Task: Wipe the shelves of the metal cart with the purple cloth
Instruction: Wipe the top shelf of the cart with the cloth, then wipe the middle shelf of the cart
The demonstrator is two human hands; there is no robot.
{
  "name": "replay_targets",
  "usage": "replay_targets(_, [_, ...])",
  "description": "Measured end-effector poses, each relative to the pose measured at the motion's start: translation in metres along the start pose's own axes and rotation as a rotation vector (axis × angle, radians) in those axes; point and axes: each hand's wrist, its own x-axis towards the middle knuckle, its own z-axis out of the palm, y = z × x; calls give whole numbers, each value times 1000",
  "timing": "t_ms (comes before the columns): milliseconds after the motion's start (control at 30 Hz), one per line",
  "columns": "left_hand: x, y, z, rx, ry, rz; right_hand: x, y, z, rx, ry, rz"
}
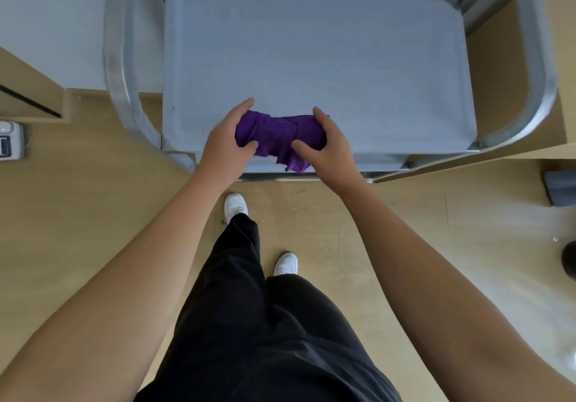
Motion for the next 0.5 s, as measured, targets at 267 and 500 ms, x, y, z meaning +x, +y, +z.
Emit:
replay_targets(267, [-84, -11, 26, 313, 150, 87, -51, 54, -9, -278, 70, -123])
replay_targets(500, [-101, -44, 29, 57, 43, -88, -63, 79, 11, -1, -57, 44])
